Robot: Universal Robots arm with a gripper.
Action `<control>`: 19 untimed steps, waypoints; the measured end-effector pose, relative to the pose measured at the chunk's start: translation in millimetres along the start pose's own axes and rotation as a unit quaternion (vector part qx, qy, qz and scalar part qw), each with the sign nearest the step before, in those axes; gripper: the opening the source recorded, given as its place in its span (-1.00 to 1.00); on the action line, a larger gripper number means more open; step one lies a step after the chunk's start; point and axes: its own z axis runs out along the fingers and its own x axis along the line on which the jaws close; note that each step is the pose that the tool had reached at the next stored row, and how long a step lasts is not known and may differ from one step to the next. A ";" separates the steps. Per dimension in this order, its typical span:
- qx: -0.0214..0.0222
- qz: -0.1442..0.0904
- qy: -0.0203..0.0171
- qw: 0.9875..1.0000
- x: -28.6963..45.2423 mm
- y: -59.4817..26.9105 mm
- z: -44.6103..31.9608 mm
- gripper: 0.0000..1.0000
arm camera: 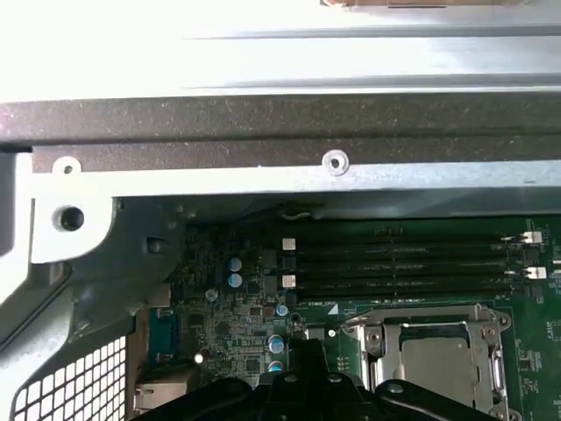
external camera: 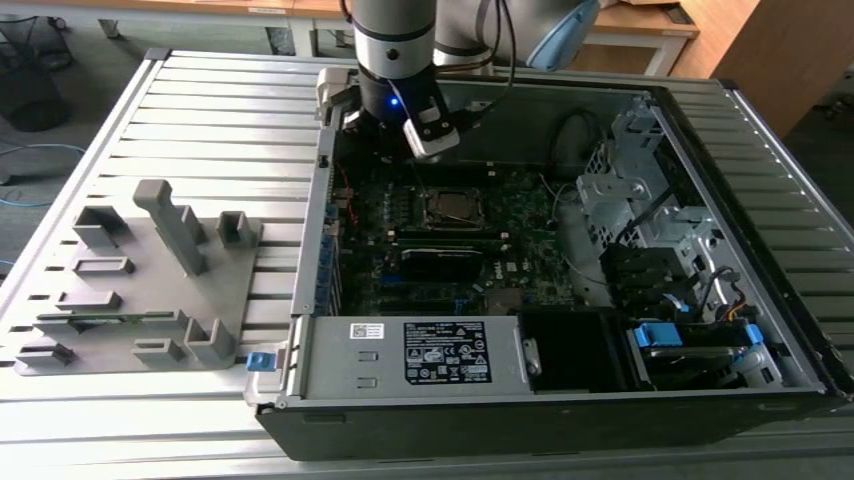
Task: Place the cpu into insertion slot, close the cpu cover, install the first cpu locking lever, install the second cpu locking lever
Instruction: 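Install the first cpu locking lever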
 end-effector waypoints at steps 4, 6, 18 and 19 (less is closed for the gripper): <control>-0.001 0.000 -0.002 1.000 -0.3 0.6 -4.3 -0.79; -0.001 0.000 -0.003 1.000 -0.3 0.9 -6.5 -0.79; -0.001 0.000 -0.004 1.000 0.5 3.2 -6.8 -0.79; -0.001 0.000 -0.004 1.000 0.6 3.4 -6.8 -0.79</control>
